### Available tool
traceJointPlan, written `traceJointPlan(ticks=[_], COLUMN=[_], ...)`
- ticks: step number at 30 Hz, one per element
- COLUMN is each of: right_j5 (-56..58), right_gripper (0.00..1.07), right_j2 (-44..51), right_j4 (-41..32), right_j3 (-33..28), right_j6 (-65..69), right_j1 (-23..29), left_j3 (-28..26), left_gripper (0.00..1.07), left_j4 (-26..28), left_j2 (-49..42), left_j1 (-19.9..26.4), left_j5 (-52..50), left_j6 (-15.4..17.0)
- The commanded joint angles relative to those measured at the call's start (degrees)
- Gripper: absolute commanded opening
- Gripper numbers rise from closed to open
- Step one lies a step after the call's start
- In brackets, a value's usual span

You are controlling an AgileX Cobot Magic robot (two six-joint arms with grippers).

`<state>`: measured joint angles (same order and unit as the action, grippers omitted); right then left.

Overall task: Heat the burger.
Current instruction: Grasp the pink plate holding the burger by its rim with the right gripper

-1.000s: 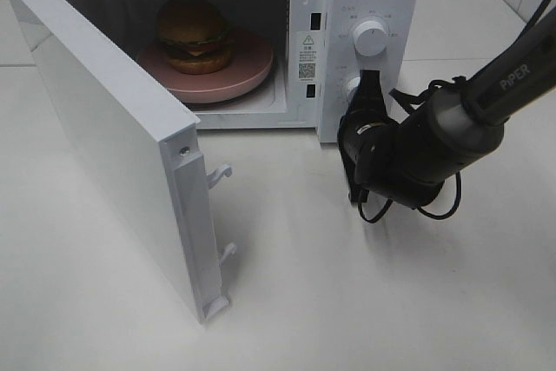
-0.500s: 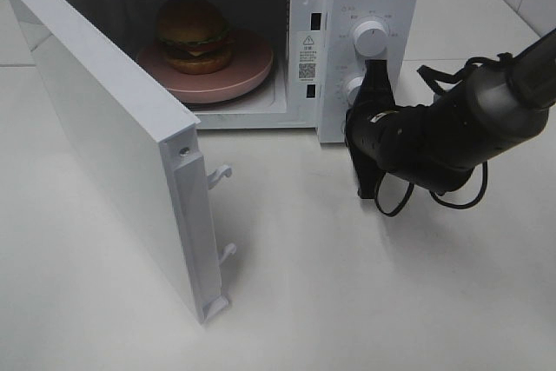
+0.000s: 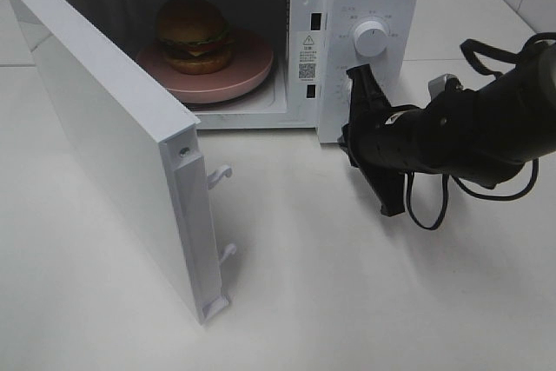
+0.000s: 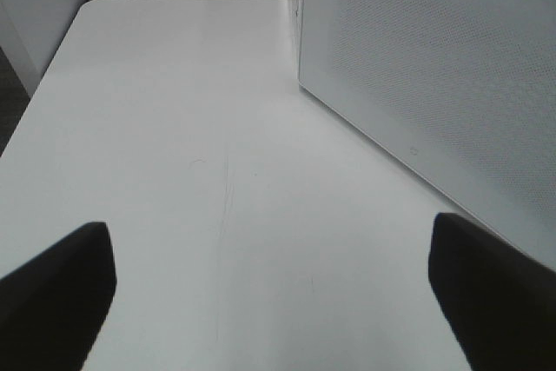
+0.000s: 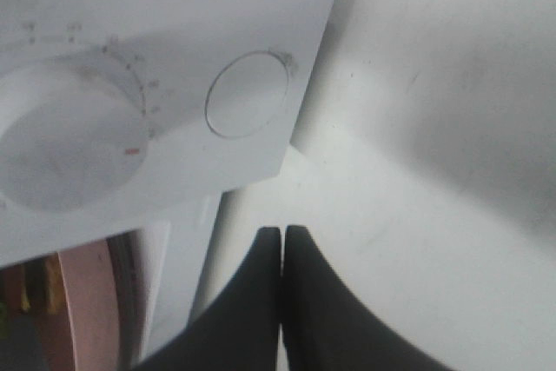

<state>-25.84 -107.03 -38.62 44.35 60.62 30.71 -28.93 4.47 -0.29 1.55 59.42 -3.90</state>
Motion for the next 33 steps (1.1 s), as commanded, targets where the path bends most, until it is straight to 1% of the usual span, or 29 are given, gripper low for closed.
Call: traceJointPlan(ticks=[1,2,3,5,6,7,8,10,12,15,16,18,19,20,21,23,24,25,26,28,30,33], right_j5=[5.67,5.67,8.48,9.51,11.57,11.57,13.64,15.18,20.97,22.35,25.84,27.04,30.14,30.14,33.00,34.15,36.38,36.38,38.85,39.99,44.58,45.72], right_gripper=[0.02,0.02,0.03,0.03,0.04,0.04,0.04,0.04,0.04,0.04,0.04,0.04,0.04,0.04,0.05,0.05,0.05,0.05,0.06,0.06,0.07,0.07], right_j2=[2.18,2.18,3.04,3.50,4.47,4.47,5.50,5.96,8.14,8.54,9.74,10.26,11.34,11.34,12.38,12.83,13.81,13.81,14.95,15.41,17.42,17.70], right_j4=[2.35,2.35,2.52,2.52,2.58,2.58,2.75,2.75,3.38,4.07,5.67,6.76,9.45,9.45,12.89,14.21,16.90,16.90,19.08,19.65,21.77,22.00], right_j3=[-0.23,-0.23,-0.23,-0.23,-0.23,-0.23,-0.23,-0.23,-0.17,-0.17,-0.17,-0.17,-0.17,-0.17,-0.17,-0.17,-0.17,-0.17,-0.17,-0.17,-0.06,0.11], right_j6=[-6.99,-6.99,-10.89,-12.55,-16.50,-16.50,-21.54,-24.01,-34.03,-35.64,-39.19,-40.28,-42.86,-42.86,-44.40,-45.26,-46.81,-46.81,-48.70,-49.73,-53.97,-55.06], right_j1=[-0.17,-0.17,-0.17,-0.17,-0.17,-0.17,-0.40,-0.52,-0.52,-0.52,-0.52,-0.52,-0.52,-0.52,-0.52,-0.52,-0.52,-0.52,-0.52,-0.52,-0.52,-0.52], left_j3=[0.00,0.00,0.00,0.00,0.00,0.00,0.00,0.00,0.00,0.00,0.00,0.00,0.00,0.00,0.00,0.00,0.00,0.00,0.00,0.00,0.00,0.00], left_gripper=[0.89,0.89,0.89,0.89,0.89,0.89,0.89,0.89,0.89,0.89,0.89,0.89,0.89,0.89,0.89,0.89,0.89,0.89,0.89,0.89,0.89,0.89], left_j4=[0.17,0.17,0.17,0.17,0.17,0.17,0.17,0.17,0.17,0.17,0.17,0.17,0.17,0.17,0.17,0.17,0.17,0.17,0.17,0.17,0.17,0.17], left_j2=[-1.03,-1.03,-1.03,-1.03,-1.03,-1.03,-1.03,-1.03,-1.03,-1.03,-1.03,-1.03,-1.03,-1.03,-1.03,-1.03,-1.03,-1.03,-1.03,-1.03,-1.03,-1.03], left_j1=[0.11,0.11,0.11,0.11,0.11,0.11,0.11,0.11,0.11,0.11,0.11,0.11,0.11,0.11,0.11,0.11,0.11,0.11,0.11,0.11,0.11,0.11], left_j5=[-0.23,-0.23,-0.23,-0.23,-0.23,-0.23,-0.23,-0.23,-0.23,-0.23,-0.23,-0.23,-0.23,-0.23,-0.23,-0.23,-0.23,-0.23,-0.23,-0.23,-0.23,-0.23], left_j6=[-0.17,-0.17,-0.17,-0.17,-0.17,-0.17,-0.17,-0.17,-0.17,-0.17,-0.17,-0.17,-0.17,-0.17,-0.17,-0.17,-0.17,-0.17,-0.17,-0.17,-0.17,-0.17])
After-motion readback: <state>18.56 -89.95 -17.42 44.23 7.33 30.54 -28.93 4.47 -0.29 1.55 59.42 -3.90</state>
